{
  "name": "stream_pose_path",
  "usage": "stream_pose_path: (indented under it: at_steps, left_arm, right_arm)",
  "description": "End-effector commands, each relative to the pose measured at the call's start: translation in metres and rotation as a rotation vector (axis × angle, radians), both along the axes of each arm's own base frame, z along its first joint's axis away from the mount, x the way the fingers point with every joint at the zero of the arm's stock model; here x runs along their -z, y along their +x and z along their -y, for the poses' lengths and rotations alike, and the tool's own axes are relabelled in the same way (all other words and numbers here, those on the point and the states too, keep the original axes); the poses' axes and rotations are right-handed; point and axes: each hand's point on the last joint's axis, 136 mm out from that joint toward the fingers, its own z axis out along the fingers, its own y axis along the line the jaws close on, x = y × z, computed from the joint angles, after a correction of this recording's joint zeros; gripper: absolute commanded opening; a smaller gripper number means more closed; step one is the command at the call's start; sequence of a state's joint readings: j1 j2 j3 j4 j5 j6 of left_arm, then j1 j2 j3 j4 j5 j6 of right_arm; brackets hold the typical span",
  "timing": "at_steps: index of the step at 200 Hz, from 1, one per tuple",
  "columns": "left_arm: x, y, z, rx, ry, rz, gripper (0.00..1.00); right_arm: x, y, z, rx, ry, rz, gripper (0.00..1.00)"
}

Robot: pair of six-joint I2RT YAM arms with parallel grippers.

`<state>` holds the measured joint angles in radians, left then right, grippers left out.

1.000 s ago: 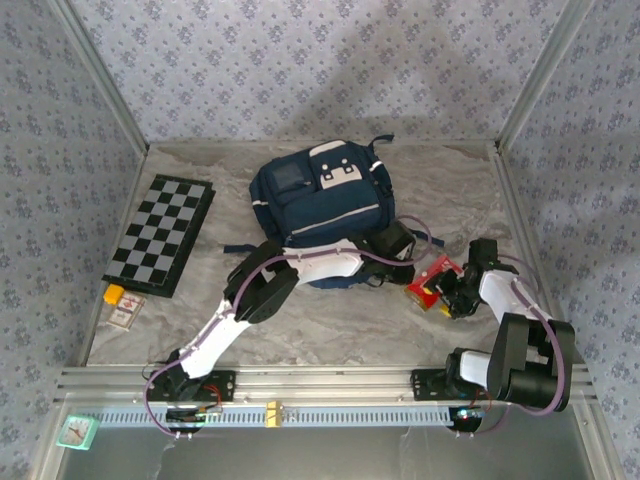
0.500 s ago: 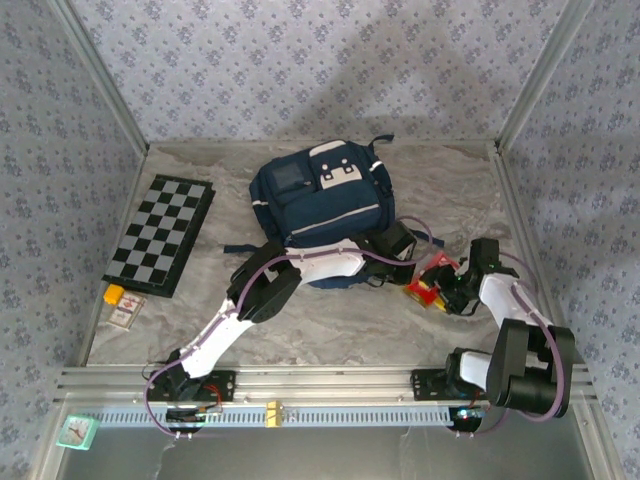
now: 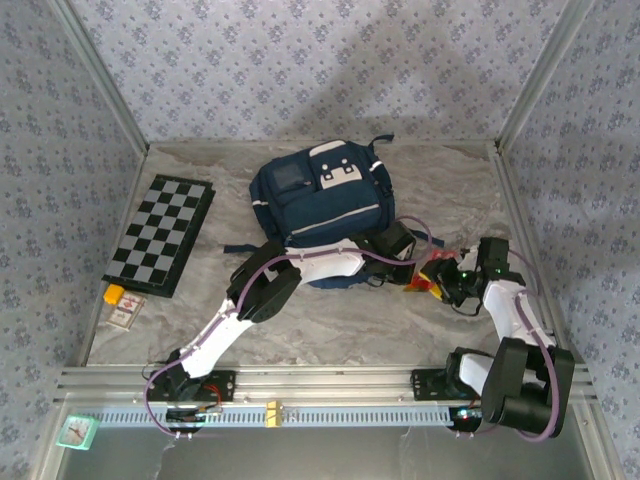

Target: Pack the student bag

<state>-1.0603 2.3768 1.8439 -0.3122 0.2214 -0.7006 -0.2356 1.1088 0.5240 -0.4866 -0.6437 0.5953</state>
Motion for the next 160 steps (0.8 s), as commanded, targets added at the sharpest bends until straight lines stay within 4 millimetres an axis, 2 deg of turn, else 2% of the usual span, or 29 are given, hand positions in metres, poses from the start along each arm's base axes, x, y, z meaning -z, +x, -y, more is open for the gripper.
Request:
stream_pose_path:
  at_steps: [1,43,78,88,117,144,160]
  left_arm:
    - [0.02,-0.003,-0.016,-0.013,0.064,-0.034,0.0]
    - [0.014,-0.002,-0.015,-0.008,0.057,-0.02,0.0]
    - [-0.005,0.0,-0.013,0.003,0.037,0.006,0.0]
    - [-0.016,0.0,-0.013,0.009,0.026,0.018,0.03]
    - [-0.063,-0.004,-0.02,0.038,-0.022,0.091,0.14]
    - [-0.106,-0.006,-0.047,0.033,-0.028,0.192,0.25]
    - [-0.129,-0.003,-0.072,0.027,-0.003,0.277,0.32]
  right_arm:
    - [0.004,-0.006,0.002,-0.019,-0.016,-0.022,0.39]
    - [0.003,-0.008,0.006,-0.011,-0.035,-0.018,0.12]
    - [-0.006,-0.008,0.011,-0.001,-0.059,0.003,0.01]
    - [-0.012,-0.007,0.013,0.001,-0.076,0.019,0.0]
    - [-0.034,-0.011,0.02,0.012,-0.134,0.036,0.0]
    - [-0.061,-0.009,0.02,0.027,-0.143,0.083,0.0]
    - [-0.078,-0.007,0.014,0.01,-0.121,0.114,0.0]
